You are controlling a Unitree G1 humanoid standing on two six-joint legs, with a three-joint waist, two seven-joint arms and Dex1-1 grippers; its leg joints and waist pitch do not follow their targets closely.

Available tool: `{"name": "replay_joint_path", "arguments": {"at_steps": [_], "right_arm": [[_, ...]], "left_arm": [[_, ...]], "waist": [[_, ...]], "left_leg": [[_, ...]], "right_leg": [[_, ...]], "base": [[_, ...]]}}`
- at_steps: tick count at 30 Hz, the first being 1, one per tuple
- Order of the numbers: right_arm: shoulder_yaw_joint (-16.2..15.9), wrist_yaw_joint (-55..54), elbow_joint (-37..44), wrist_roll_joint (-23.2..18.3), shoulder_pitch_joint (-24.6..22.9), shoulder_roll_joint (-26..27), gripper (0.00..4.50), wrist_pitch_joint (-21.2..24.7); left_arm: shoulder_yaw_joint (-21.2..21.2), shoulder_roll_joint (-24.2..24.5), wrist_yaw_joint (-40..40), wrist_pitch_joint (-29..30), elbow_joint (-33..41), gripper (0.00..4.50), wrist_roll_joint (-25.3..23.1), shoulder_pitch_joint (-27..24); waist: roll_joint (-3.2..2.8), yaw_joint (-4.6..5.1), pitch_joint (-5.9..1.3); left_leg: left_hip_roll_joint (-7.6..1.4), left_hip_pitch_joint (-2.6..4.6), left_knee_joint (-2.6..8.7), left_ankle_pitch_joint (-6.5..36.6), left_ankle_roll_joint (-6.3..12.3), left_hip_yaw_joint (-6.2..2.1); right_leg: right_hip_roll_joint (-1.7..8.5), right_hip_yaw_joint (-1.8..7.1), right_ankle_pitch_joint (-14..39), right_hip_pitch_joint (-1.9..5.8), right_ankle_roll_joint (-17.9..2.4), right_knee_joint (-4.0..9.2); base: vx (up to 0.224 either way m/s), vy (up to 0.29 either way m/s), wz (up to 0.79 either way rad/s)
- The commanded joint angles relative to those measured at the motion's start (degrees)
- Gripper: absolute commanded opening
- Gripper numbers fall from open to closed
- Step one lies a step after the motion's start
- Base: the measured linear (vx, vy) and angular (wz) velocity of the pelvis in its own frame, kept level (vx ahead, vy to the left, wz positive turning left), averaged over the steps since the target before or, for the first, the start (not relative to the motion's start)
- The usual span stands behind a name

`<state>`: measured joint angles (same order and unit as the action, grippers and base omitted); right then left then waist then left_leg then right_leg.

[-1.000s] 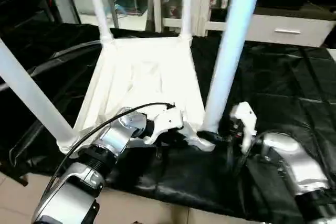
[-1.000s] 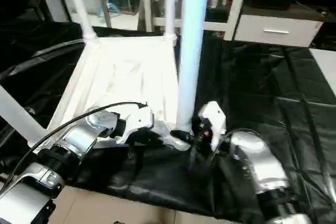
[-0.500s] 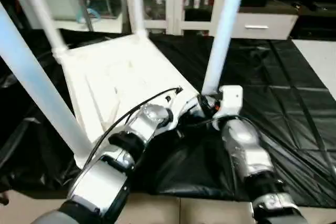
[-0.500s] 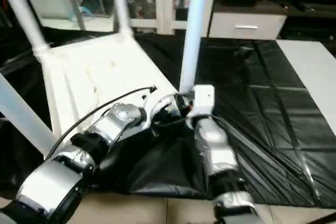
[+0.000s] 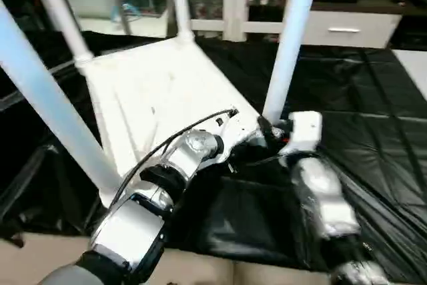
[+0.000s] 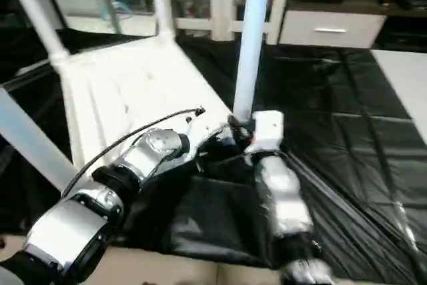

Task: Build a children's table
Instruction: Rotate leg to tighten

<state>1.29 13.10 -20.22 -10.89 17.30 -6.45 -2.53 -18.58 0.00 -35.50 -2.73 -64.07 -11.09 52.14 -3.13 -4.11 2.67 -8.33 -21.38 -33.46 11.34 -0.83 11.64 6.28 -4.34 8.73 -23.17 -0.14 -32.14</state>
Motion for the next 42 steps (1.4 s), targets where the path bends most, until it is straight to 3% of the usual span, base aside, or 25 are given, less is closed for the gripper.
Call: {"name": "replay_joint_path", "arguments": {"at_steps": [1, 3, 4, 5, 7, 9, 11, 17, 19, 20, 21, 22, 24, 25, 27, 31, 35, 36, 37, 39, 40, 42], "right_arm": [[1.66, 2.65, 5.64, -3.59, -2.65, -2.04, 2.8, 1.22], [2.17, 5.67, 9.25, -5.84, -5.37, -3.66, 2.8, 2.21], [2.23, 8.57, 12.37, -7.17, -8.06, -5.52, 2.87, 3.01], [2.23, 8.57, 12.37, -7.17, -8.06, -5.52, 2.87, 3.01], [2.67, 12.25, 15.69, -8.18, -11.44, -7.88, 2.87, 4.01], [3.6, 14.44, 17.53, -8.69, -13.6, -9.48, 2.87, 5.1], [4.33, 15.47, 18.73, -9.26, -14.93, -10.54, 2.87, 5.65], [4.4, 15.14, 20.92, -10.32, -16.62, -12.47, 2.87, 7.09], [2.9, 17.44, 23.84, -11.25, -18.17, -13.75, 2.87, 9.08], [2.26, 19.09, 25.61, -11.89, -19.23, -14.42, 2.87, 10.58], [1.86, 20.2, 26.6, -12.19, -19.87, -14.85, 2.87, 11.34], [1.64, 20.93, 27.33, -12.24, -20.36, -15.11, 2.87, 11.96], [1.52, 21.32, 27.77, -12.23, -20.67, -15.26, 2.87, 12.31], [1.3, 21.42, 27.67, -12.34, -20.71, -15.37, 2.87, 12.51], [0.94, 21.1, 26.64, -11.87, -20.15, -15.22, 2.87, 12.26], [0.51, 20.18, 25.69, -11.2, -18.56, -14.78, 2.87, 12.46], [1.01, 19.31, 26.08, -10.51, -18.22, -14.56, 2.87, 13.27], [1.13, 18.85, 26.2, -10.08, -18.28, -14.52, 2.87, 13.21], [1.21, 18.59, 26.32, -9.83, -18.34, -14.51, 2.87, 13.18], [1.31, 18.22, 26.39, -9.68, -18.43, -14.47, 2.87, 13.09], [1.45, 17.37, 26.15, -9.13, -18.63, -14.44, 2.87, 12.84], [1.65, 16.72, 25.81, -8.78, -18.71, -14.27, 2.87, 12.53]], "left_arm": [[1.58, 0.62, 0.09, -6.23, -0.56, 0.0, 1.51, -1.64], [2.3, 0.55, -1.32, -6.91, -0.06, 0.0, 2.48, -2.04], [2.83, 0.61, -3.36, -6.7, 0.79, 0.45, 3.48, -2.61], [2.83, 0.61, -3.36, -6.7, 0.79, 0.56, 3.48, -2.61], [3.01, 0.98, -5.84, -6.62, 2.02, 0.64, 4.03, -3.49], [2.86, 1.46, -6.89, -7.01, 2.95, 0.95, 3.91, -4.19], [2.8, 2.02, -7.08, -7.71, 3.91, 1.02, 3.91, -4.67], [3.87, 3.58, -9.63, -7.2, 6.39, 1.45, 5.32, -5.75], [5.17, 6.74, -14.13, -1.87, 15.93, 1.78, 8.27, -9.04], [4.8, 8.83, -17.96, 1.48, 22.67, 1.78, 9.85, -11.75], [4.21, 10.15, -20.75, 3.8, 27.05, 1.84, 10.99, -13.58], [3.18, 11.63, -23.78, 6.1, 31.45, 1.9, 11.87, -15.41], [2.49, 12.58, -25.67, 7.56, 34.21, 1.9, 12.39, -16.56], [1.15, 13.88, -28.0, 9.43, 37.22, 1.9, 12.56, -17.72], [-0.3, 14.6, -29.07, 10.63, 38.62, 1.9, 11.6, -18.37], [-0.54, 12.58, -21.44, 7.99, 31.93, 1.9, 5.8, -16.39], [-1.2, 12.01, -12.74, 13.19, 30.15, 1.9, 1.9, -15.08], [-1.45, 11.86, -9.53, 13.48, 28.6, 1.9, 0.44, -14.36], [-1.64, 11.81, -7.49, 13.74, 27.85, 1.9, -0.43, -13.98], [-1.91, 11.66, -4.86, 13.61, 26.83, 1.9, -1.29, -13.48], [-1.63, 10.13, 1.02, 12.46, 22.55, 1.9, -2.31, -11.84], [-1.69, 8.89, 5.65, 10.85, 18.88, 1.9, -3.69, -10.52]], "waist": [[1.54, -0.38, -3.64], [1.69, -0.51, -3.3], [1.63, -0.75, -3.28], [1.63, -0.82, -3.02], [1.58, -1.05, -3.09], [1.25, -1.3, -3.35], [1.38, -1.08, -3.37], [1.25, -1.15, -3.49], [0.95, -1.21, -3.46], [1.56, -1.32, -3.44], [1.33, -1.29, -3.31], [1.05, -1.2, -3.28], [1.09, -1.02, -3.04], [1.52, -0.93, -2.97], [1.32, -1.11, -2.78], [1.61, -0.85, -2.9], [1.55, -0.79, -3.19], [0.99, -0.92, -3.19], [1.39, -0.77, -3.1], [1.48, -0.69, -3.04], [1.43, -0.48, -3.06], [1.57, -0.45, -3.07]], "left_leg": [[-4.85, 0.63, 4.11, 10.65, 8.19, -2.14], [-4.67, 0.37, 4.37, 12.72, 7.75, -2.22], [-4.71, 0.55, 4.36, 13.4, 7.47, -2.16], [-4.69, 0.52, 4.48, 14.52, 7.11, -2.21], [-4.79, 0.56, 4.59, 15.54, 6.58, -2.26], [-4.98, 0.71, 4.63, 14.98, 6.29, -2.43], [-5.08, 0.39, 4.62, 13.63, 6.34, -2.5], [-4.94, 0.33, 4.18, 11.14, 7.4, -2.28], [-5.08, 0.33, 4.22, 11.31, 7.39, -2.29], [-5.53, 0.36, 4.45, 11.14, 7.37, -2.4], [-5.46, 0.05, 4.47, 11.08, 7.71, -2.48], [-5.5, 0.36, 4.5, 12.06, 7.47, -2.36], [-5.41, 0.63, 4.66, 13.7, 6.19, -2.18], [-5.4, 0.72, 4.82, 14.77, 5.26, -2.2], [-5.4, 1.02, 5.02, 16.18, 3.41, -2.25], [-5.03, 0.79, 4.92, 16.26, 2.3, -2.33], [-4.91, 0.6, 4.57, 13.6, 3.3, -2.31], [-4.85, 0.72, 4.46, 13.88, 3.24, -2.3], [-4.74, 0.59, 4.42, 14.32, 3.4, -2.29], [-4.59, 0.12, 4.47, 14.31, 3.54, -2.54], [-4.42, 0.48, 4.31, 15.24, 3.4, -2.41], [-4.24, 0.56, 4.17, 15.83, 3.28, -2.39]], "right_leg": [[3.92, 2.58, 9.37, 2.84, -13.35, 2.97], [3.95, 2.5, 14.85, 2.97, -12.18, 3.54], [3.98, 2.52, 16.58, 2.84, -11.59, 3.82], [4.0, 2.57, 20.03, 2.81, -10.41, 4.25], [3.87, 2.62, 21.6, 2.59, -9.88, 4.53], [3.91, 2.67, 19.94, 2.57, -10.26, 4.17], [3.71, 2.55, 14.87, 2.61, -11.39, 3.6], [3.84, 2.51, 9.34, 2.76, -13.49, 2.95], [4.0, 2.54, 9.63, 2.94, -13.79, 2.86], [4.15, 2.62, 9.45, 3.26, -14.29, 2.58], [4.17, 2.65, 9.85, 3.22, -14.31, 2.55], [3.92, 2.65, 11.46, 2.75, -14.21, 2.71], [3.66, 2.7, 14.71, 2.37, -13.67, 3.11], [3.64, 2.79, 16.55, 2.34, -12.9, 3.28], [3.54, 2.9, 19.02, 1.92, -11.7, 3.44], [3.49, 3.01, 17.76, 2.19, -10.47, 3.44], [3.58, 3.01, 14.47, 2.51, -10.83, 3.1], [3.53, 2.98, 14.64, 2.34, -10.88, 3.12], [3.55, 2.94, 15.53, 2.5, -10.69, 3.38], [3.66, 2.8, 17.6, 2.88, -9.87, 3.43], [3.33, 2.72, 19.39, 2.44, -9.07, 3.9], [3.23, 2.68, 20.07, 2.4, -8.88, 4.01]], "base": [[0.0, 0.0, 0.0], [0.0, 0.0, 0.0], [0.0, 0.0, 0.0], [0.0, 0.0, 0.0], [0.0, 0.0, 0.0], [0.0, 0.0, 0.0], [0.0, 0.0, 0.0], [0.0, 0.0, 0.0], [0.0, 0.0, 0.0], [0.0, 0.0, 0.0], [0.0, 0.0, 0.0], [0.0, 0.0, 0.0], [0.0, 0.0, 0.0], [0.0, 0.0, 0.0], [0.0, 0.0, 0.0], [0.0, 0.0, 0.0], [0.0, 0.0, 0.0], [0.0, 0.0, 0.0], [0.0, 0.0, 0.0], [0.0, 0.0, 0.0], [0.0, 0.0, 0.0], [0.0, 0.0, 0.0]]}}
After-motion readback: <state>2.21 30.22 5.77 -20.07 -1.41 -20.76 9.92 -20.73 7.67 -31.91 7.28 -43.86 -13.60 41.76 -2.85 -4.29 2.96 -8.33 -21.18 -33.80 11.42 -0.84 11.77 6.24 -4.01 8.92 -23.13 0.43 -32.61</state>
